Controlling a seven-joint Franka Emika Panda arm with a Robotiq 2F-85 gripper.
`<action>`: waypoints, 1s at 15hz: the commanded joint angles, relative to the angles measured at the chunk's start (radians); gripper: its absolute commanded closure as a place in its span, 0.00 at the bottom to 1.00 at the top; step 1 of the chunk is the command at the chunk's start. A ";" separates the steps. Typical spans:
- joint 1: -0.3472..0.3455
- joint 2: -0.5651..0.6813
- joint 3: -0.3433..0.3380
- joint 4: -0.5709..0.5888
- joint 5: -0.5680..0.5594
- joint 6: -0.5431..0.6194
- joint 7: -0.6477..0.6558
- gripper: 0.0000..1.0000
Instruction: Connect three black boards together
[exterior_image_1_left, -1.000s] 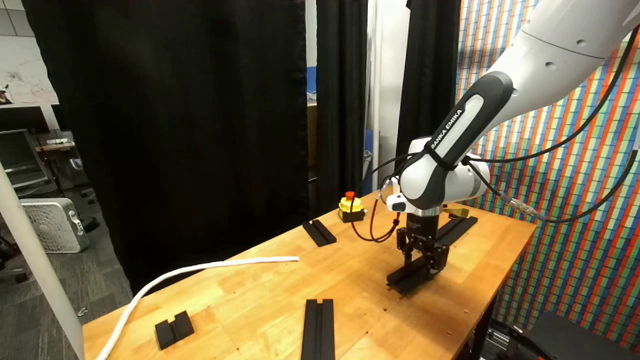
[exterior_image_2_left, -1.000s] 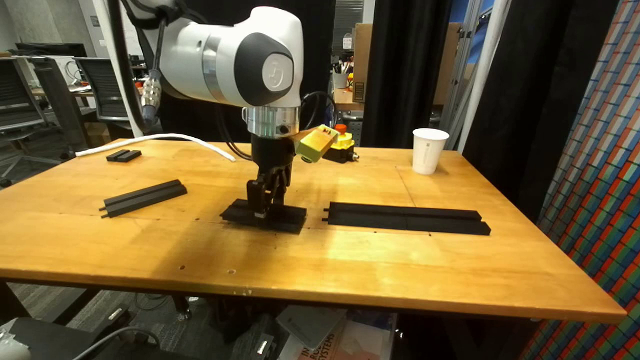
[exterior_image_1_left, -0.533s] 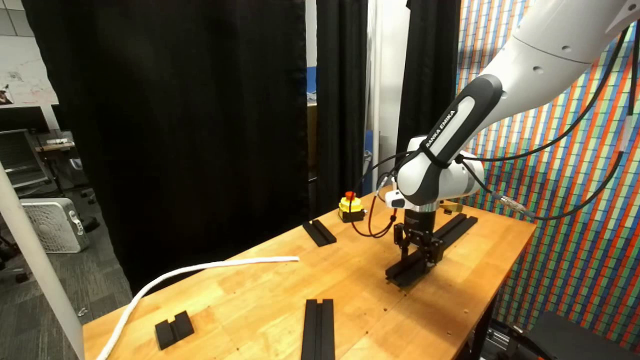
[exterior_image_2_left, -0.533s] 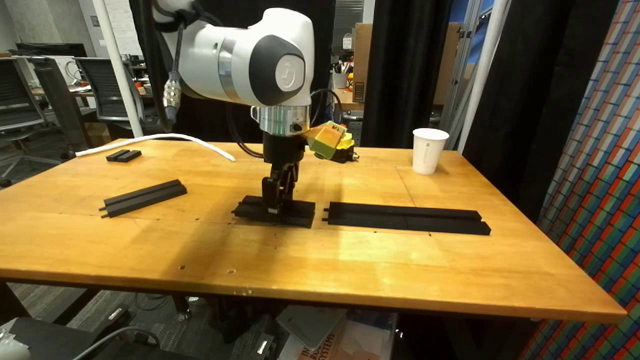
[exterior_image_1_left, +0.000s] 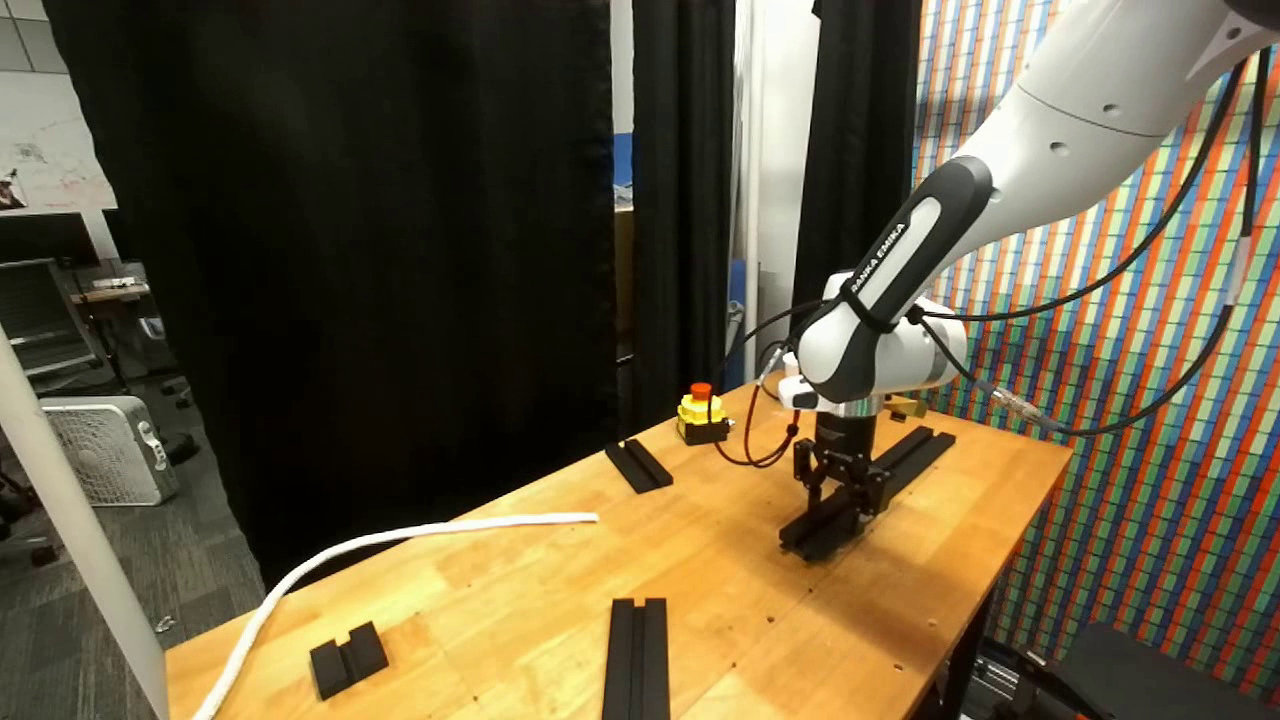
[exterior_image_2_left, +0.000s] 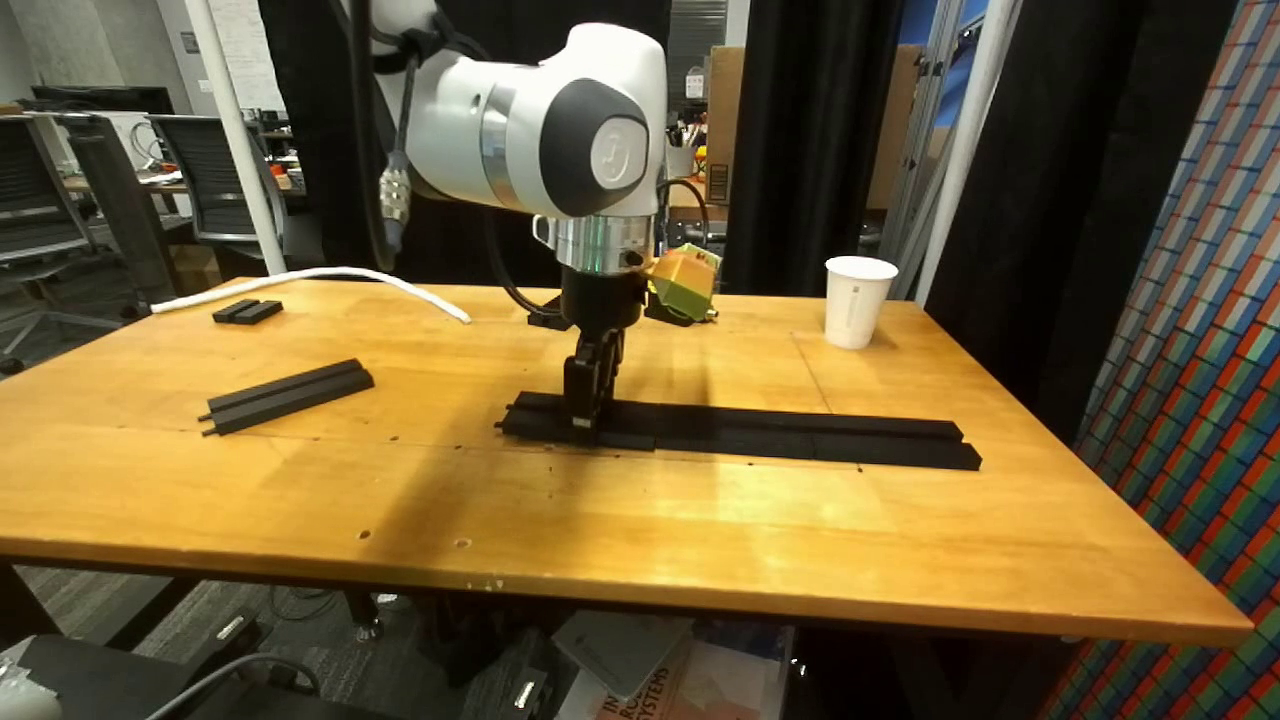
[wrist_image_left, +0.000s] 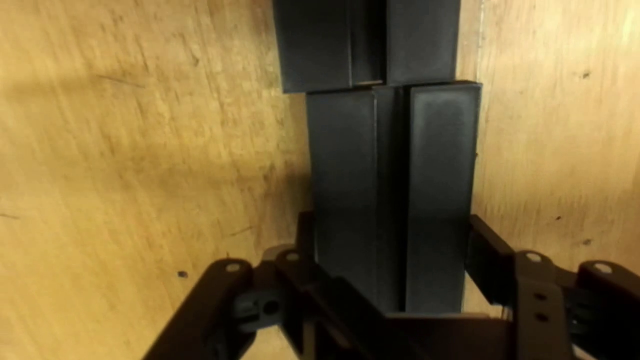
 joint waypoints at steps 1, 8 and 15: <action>-0.020 0.013 0.009 0.028 0.028 0.010 -0.052 0.53; -0.028 0.028 0.015 0.045 0.049 0.009 -0.073 0.53; -0.046 0.042 0.015 0.055 0.078 0.009 -0.093 0.53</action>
